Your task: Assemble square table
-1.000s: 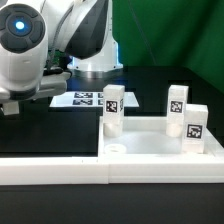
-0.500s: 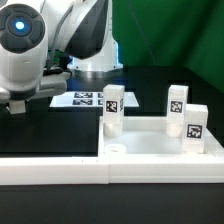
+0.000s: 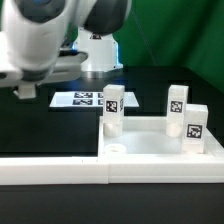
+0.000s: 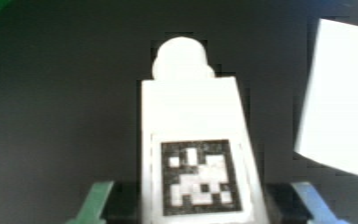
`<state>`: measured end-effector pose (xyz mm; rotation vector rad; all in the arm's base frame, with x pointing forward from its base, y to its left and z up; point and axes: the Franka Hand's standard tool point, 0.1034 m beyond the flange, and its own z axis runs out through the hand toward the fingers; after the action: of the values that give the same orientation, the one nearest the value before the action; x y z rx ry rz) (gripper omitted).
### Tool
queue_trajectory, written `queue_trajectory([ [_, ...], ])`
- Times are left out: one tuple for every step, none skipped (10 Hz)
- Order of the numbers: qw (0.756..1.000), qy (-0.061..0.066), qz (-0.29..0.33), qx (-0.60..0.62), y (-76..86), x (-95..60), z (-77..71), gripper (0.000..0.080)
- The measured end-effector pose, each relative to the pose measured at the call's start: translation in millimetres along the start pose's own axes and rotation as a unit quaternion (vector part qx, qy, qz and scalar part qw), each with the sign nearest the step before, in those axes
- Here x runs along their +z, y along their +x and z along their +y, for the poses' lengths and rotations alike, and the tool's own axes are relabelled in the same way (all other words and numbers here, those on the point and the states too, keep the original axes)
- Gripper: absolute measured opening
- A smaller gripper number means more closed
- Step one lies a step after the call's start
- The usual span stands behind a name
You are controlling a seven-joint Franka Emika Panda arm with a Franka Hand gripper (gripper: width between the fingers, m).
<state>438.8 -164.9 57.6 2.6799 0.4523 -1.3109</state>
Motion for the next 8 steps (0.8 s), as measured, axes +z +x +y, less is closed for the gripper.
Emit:
queue_trajectory([
  [1.0, 0.0, -0.009, 0.016, -5.8, -18.2, -14.1, 0.029],
  [1.0, -0.005, -0.013, 0.013, -11.3, -33.5, -17.9, 0.029],
  [1.0, -0.015, 0.003, 0.002, -16.2, -40.3, -17.7, 0.029],
  [1.0, -0.011, 0.001, 0.003, -18.7, -35.6, -18.8, 0.029],
  [0.999, -0.018, 0.038, 0.003, -7.9, -39.0, -12.9, 0.029],
  [0.997, -0.02, 0.074, 0.004, -8.7, -44.3, -13.4, 0.029],
  [0.996, -0.018, 0.089, 0.011, -11.0, -57.3, -19.3, 0.029],
  [0.992, -0.024, 0.119, 0.017, -3.5, -89.5, -23.3, 0.029],
])
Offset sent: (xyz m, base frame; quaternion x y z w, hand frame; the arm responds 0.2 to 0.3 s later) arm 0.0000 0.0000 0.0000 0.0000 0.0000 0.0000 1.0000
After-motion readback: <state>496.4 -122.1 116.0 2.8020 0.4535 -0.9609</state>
